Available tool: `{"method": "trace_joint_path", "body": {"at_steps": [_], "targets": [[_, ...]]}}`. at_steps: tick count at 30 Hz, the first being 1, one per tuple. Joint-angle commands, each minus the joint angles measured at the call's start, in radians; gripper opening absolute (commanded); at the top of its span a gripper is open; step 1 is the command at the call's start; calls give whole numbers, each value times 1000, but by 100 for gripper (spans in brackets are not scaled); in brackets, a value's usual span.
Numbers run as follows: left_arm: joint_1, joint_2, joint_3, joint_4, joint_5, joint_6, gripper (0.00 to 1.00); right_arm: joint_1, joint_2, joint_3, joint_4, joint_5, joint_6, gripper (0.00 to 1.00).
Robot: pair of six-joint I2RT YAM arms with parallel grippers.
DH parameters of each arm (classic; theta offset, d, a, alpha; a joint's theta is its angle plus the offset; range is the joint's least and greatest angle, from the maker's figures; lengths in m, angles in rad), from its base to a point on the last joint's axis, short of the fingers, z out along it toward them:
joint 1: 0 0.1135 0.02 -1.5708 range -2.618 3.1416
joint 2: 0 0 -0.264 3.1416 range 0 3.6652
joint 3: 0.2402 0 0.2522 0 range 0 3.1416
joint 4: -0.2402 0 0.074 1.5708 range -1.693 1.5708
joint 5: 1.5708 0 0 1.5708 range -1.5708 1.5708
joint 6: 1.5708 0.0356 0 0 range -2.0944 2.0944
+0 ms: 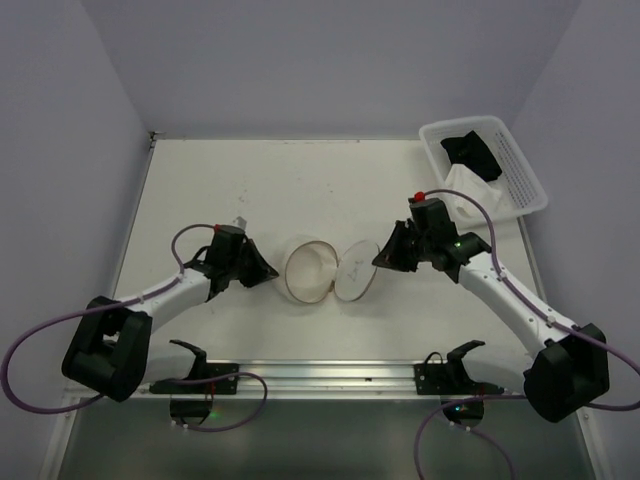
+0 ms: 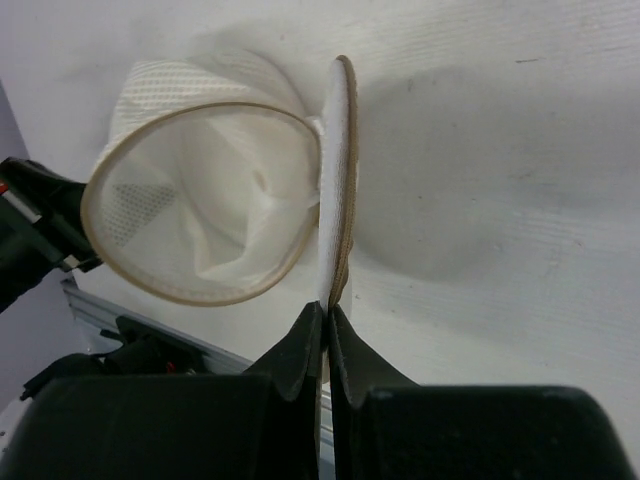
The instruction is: Unzip the laundry bag and remove the bra
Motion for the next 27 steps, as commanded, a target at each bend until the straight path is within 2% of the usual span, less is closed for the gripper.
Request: {"method": "trace_joint_path", "body": {"at_steps": [1, 11, 27], "targets": [[-51, 39, 61, 43, 1, -10, 0, 18, 19, 89, -20, -85, -32, 3], [-128, 138, 103, 111, -8, -44, 0, 113, 172, 277, 7, -150, -49, 3], [-172, 210, 103, 164, -14, -70, 0, 263, 423, 449, 93, -219, -35, 3]]}}
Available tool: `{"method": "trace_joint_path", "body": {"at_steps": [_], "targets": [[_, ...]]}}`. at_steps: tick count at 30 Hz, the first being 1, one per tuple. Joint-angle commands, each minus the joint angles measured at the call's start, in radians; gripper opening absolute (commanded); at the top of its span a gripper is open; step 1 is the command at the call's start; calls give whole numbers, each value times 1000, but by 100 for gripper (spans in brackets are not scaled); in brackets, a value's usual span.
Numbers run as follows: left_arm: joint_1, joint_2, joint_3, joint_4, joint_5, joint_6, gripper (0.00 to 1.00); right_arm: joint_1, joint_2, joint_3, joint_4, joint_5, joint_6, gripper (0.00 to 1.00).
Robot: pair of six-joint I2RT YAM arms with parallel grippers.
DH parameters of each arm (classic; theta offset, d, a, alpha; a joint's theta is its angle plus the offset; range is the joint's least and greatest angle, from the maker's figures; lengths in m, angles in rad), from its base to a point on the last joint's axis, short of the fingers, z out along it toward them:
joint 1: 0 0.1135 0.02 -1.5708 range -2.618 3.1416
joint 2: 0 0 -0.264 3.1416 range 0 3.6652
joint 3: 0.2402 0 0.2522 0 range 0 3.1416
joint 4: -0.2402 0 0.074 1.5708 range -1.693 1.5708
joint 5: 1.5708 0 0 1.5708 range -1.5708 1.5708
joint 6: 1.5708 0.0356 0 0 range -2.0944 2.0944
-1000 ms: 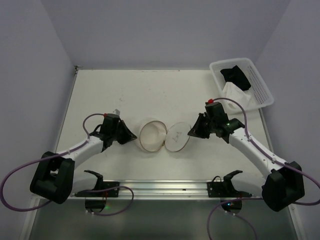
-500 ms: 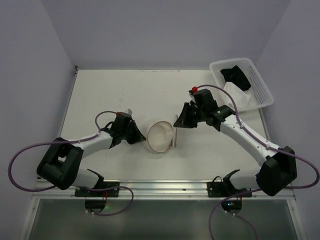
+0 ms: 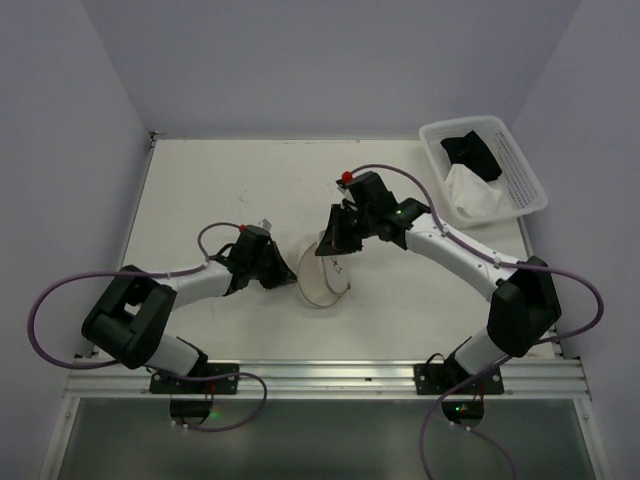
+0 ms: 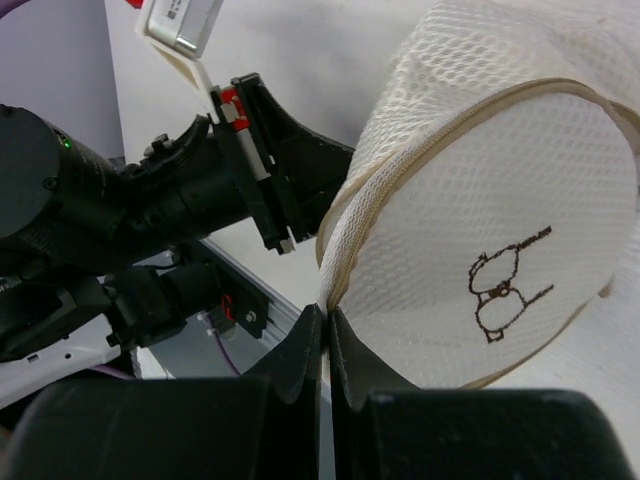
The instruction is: Unzip the laundry bag and remove the bra
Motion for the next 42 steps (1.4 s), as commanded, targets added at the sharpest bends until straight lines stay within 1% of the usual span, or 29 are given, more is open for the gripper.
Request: {"method": "trace_joint_path", "body": {"at_steps": [1, 11, 14, 18, 27, 30, 33, 34, 35, 36, 37, 38, 39, 40, 41, 42], "targets": [[-17, 8, 28, 60, -10, -14, 0, 34, 50, 59, 74, -65, 4, 3], [-32, -2, -26, 87, -28, -28, 0, 76, 241, 36, 322, -105, 38, 2], [-32, -12, -60, 94, -40, -31, 0, 76, 290, 8, 415, -140, 65, 3], [-34, -48, -110, 99, -56, -42, 0, 76, 350, -20, 491, -157, 88, 3], [-31, -186, -202, -12, -156, -59, 0, 77, 454, -129, 640, -188, 139, 4], [-32, -240, -236, -70, -177, -69, 4, 80, 498, -135, 651, -200, 143, 4], [-31, -306, -265, -119, -192, -83, 15, 87, 526, -133, 655, -195, 134, 5], [-31, -326, -268, -155, -197, -85, 20, 87, 541, -138, 658, -197, 139, 7], [-31, -349, -270, -174, -199, -88, 23, 87, 546, -138, 663, -198, 139, 8], [-29, -399, -268, -199, -229, -88, 25, 87, 551, -138, 664, -199, 140, 10], [-31, -424, -265, -247, -241, -86, 30, 87, 554, -138, 663, -199, 137, 13], [-31, -453, -259, -272, -267, -82, 33, 87, 549, -136, 658, -197, 134, 21], [-29, -505, -241, -298, -280, -77, 37, 87, 545, -136, 651, -195, 124, 24], [-29, -528, -228, -353, -293, -74, 44, 87, 532, -130, 641, -194, 116, 28], [-26, -548, -213, -380, -322, -60, 47, 87, 497, -126, 611, -185, 104, 36], [-25, -583, -195, -407, -338, -53, 50, 87, 474, -121, 589, -157, 88, 40]]}}
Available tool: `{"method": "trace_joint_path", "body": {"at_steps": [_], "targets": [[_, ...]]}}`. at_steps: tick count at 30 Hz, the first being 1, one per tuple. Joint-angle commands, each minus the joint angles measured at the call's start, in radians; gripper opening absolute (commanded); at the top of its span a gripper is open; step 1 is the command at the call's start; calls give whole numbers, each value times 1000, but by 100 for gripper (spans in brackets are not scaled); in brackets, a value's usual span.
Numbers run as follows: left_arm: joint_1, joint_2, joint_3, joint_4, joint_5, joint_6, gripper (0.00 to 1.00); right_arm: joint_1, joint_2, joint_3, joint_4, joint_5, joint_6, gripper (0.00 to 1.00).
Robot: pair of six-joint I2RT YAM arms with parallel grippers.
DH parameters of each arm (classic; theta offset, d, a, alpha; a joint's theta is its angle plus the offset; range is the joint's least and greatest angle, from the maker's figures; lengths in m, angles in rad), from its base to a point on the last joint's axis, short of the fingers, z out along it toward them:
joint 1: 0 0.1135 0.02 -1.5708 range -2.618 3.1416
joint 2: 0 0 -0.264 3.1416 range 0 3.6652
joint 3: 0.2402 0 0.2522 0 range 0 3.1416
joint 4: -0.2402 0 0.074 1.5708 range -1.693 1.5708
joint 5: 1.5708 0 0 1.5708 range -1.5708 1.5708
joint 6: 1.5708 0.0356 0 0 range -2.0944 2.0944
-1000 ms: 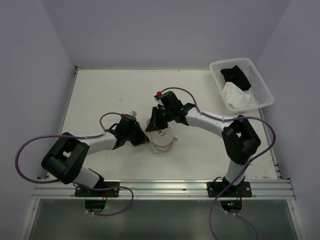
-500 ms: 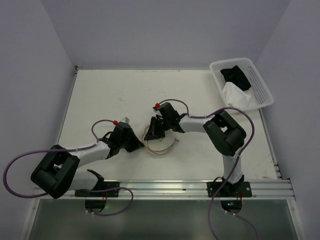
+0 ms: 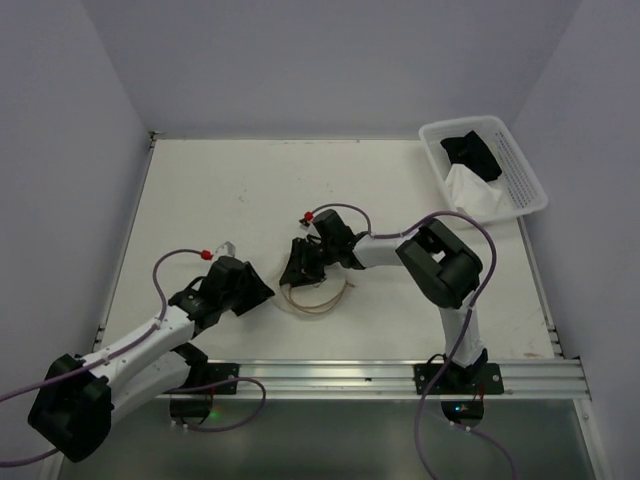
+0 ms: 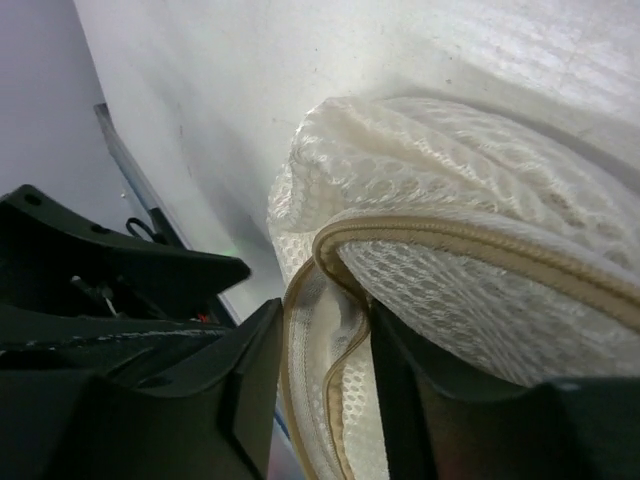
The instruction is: Unzip the laundry bag and remove the bra
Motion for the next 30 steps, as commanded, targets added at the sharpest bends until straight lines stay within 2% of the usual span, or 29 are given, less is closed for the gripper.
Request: {"method": "trace_joint_path", "body": {"at_steps": [1, 5, 6, 9, 13, 18, 21, 27, 28, 30], "targets": [[4, -74, 87, -205, -124, 28, 56, -3, -65, 16, -107, 108, -89, 44], [5, -119, 181, -300, -212, 81, 70, -3, -203, 87, -322, 223, -180, 61], [7, -128, 199, -317, -224, 89, 73, -3, -221, 102, -363, 246, -192, 68], [7, -140, 258, -357, -263, 115, 84, -3, -267, 183, -504, 320, -254, 78], [10, -136, 319, -379, -292, 143, 100, -3, -303, 295, -651, 406, -295, 86], [11, -114, 391, -386, -324, 187, 100, -31, -392, 335, -751, 556, -341, 89], [24, -100, 423, -390, -345, 225, 100, -112, -504, 303, -760, 591, -354, 91], [74, -102, 517, -402, -385, 333, 100, -386, -847, 138, -757, 649, -389, 99], [88, -105, 544, -403, -391, 360, 100, -455, -893, 125, -759, 657, -395, 99], [102, -113, 574, -419, -404, 388, 100, -517, -1023, 101, -760, 691, -429, 99]]}}
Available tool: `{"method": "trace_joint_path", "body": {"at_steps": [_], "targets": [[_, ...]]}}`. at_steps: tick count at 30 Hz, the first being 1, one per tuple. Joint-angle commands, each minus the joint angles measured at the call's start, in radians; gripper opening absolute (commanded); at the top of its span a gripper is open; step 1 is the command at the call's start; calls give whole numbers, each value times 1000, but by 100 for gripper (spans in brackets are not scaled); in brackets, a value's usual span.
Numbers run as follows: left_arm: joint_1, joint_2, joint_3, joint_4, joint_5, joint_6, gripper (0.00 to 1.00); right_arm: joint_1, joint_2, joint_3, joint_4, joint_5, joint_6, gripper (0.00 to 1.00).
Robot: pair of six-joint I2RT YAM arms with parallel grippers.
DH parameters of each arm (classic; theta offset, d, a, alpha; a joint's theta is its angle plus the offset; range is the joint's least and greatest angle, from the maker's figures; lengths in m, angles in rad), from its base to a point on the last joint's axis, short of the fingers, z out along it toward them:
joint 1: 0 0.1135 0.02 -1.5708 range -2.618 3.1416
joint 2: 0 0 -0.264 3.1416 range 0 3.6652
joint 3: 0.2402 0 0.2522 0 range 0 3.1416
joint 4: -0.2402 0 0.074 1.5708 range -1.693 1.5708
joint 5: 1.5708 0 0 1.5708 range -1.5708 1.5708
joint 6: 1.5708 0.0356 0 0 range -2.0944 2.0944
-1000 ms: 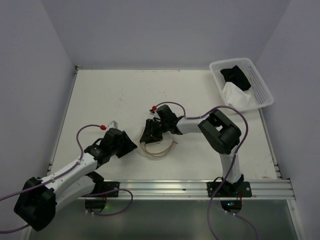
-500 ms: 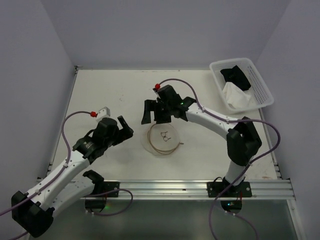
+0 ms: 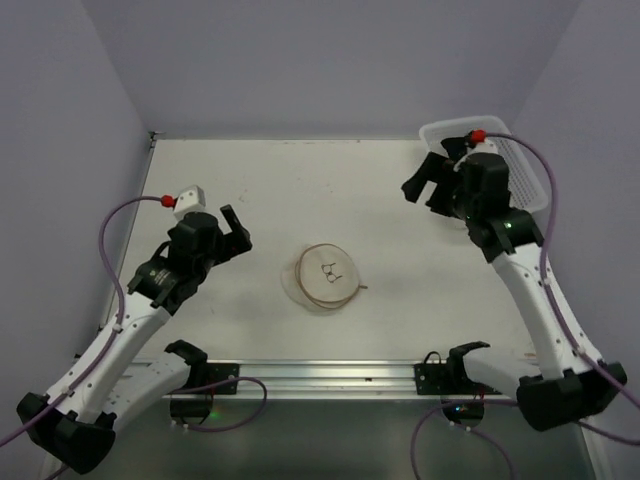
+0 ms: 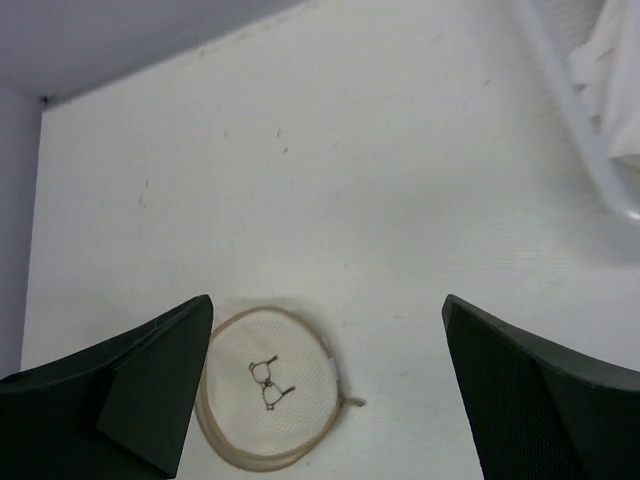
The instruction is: Unzip the laundry bag and remove the bra
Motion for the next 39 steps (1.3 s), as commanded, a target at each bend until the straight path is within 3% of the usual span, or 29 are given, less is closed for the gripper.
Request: {"method": "trace_joint_path", "body": {"at_steps": [1, 8, 16, 29, 39], "targets": [[31, -21, 94, -24, -76, 114, 100, -101, -194, -28, -38, 92, -77, 99], [46, -93, 236, -21, -102, 250, 100, -122, -492, -9, -91, 306, -225, 99], [46, -230, 336, -9, -185, 382, 100, -122, -793, -48, -57, 329, -318, 99], [46, -480, 194, 77, -229, 427, 100, -123, -982, -110, -32, 300, -360, 99], [46, -495, 135, 100, -228, 396, 100, -123, -1003, -124, -28, 241, -383, 99]]}}
